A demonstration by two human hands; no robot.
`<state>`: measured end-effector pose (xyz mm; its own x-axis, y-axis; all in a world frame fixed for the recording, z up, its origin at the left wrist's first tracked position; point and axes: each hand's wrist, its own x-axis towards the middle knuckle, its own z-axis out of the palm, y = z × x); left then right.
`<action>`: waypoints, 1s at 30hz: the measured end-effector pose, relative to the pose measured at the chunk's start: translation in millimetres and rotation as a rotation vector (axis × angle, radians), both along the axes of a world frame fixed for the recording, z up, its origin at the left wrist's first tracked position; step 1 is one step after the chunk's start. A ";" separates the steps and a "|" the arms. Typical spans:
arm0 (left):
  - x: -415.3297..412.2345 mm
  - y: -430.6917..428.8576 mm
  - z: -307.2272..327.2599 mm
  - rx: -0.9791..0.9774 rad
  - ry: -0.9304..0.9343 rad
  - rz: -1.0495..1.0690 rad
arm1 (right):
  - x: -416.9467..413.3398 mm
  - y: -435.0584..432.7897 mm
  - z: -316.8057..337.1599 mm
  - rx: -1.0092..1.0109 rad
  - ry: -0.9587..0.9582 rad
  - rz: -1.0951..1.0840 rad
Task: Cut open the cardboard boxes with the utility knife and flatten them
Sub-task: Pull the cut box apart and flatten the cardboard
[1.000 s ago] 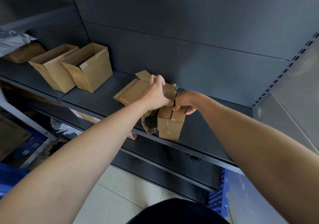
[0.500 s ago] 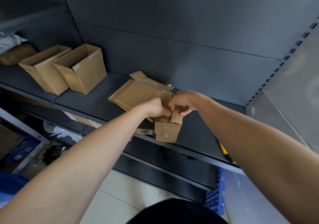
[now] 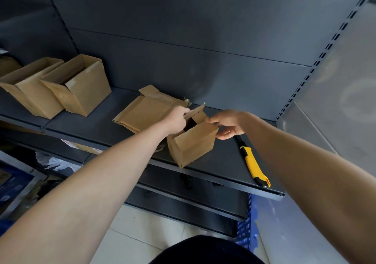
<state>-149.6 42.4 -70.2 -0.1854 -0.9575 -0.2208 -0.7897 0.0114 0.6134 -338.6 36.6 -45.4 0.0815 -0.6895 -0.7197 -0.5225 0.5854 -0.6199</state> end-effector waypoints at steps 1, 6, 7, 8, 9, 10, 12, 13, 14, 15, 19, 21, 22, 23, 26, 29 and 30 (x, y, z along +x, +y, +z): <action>-3.0 -1.9 0.5 -0.026 -0.007 -0.011 | -0.1 1.6 -4.1 -0.008 0.003 -0.017; -16.1 -2.6 6.5 -0.090 -0.040 -0.059 | -0.3 3.1 -6.9 0.013 0.003 -0.081; -18.5 -2.5 7.2 -0.112 -0.056 -0.062 | -0.7 2.4 -4.7 0.030 -0.007 -0.086; -21.0 -2.9 8.2 -0.134 -0.074 -0.064 | -1.1 1.2 -2.8 0.046 -0.013 -0.096; -23.7 -2.8 9.7 -0.154 -0.095 -0.076 | -1.4 0.0 -1.6 0.058 -0.011 -0.108; -26.1 -2.9 11.4 -0.174 -0.114 -0.092 | -1.8 -1.2 -0.9 0.064 -0.004 -0.122; -30.5 -2.1 15.0 -0.213 -0.148 -0.118 | -1.1 -2.3 -0.2 0.072 0.030 -0.127; -32.8 -1.1 16.7 -0.234 -0.161 -0.131 | -0.4 -2.4 -0.1 0.074 0.052 -0.129; -34.5 -0.5 17.7 -0.255 -0.181 -0.143 | 0.7 -2.5 -0.2 0.076 0.064 -0.140; -35.3 -0.1 18.4 -0.272 -0.210 -0.153 | 1.0 -2.0 -0.4 0.075 0.067 -0.151; -33.7 -1.9 18.2 -0.324 -0.436 -0.130 | -4.3 -2.5 -0.6 0.085 -0.078 -0.189; -33.2 1.2 14.1 -0.442 -0.564 -0.050 | -11.9 -3.1 -4.3 0.128 -0.192 -0.192; -33.9 4.5 13.4 -0.505 -0.584 -0.003 | -15.7 -3.4 -8.2 0.157 -0.238 -0.195; -35.1 8.4 13.3 -0.560 -0.573 0.034 | -19.3 -3.6 -12.2 0.172 -0.269 -0.211; -39.5 15.9 18.4 -0.656 -0.522 0.047 | -30.9 -5.7 -30.2 -0.003 -0.161 -0.342; -44.5 21.7 23.1 -0.575 -0.393 -0.043 | -49.1 -6.5 -59.9 -0.195 0.328 -0.163; -47.5 23.8 23.1 -0.500 -0.375 -0.073 | -54.3 -5.1 -70.9 -0.176 0.461 -0.059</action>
<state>-197.1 66.2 -47.2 -0.2504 -0.9498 0.1873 -0.9367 0.2866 0.2011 -392.8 31.4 -116.3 -0.2610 -0.7976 -0.5437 -0.7345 0.5296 -0.4243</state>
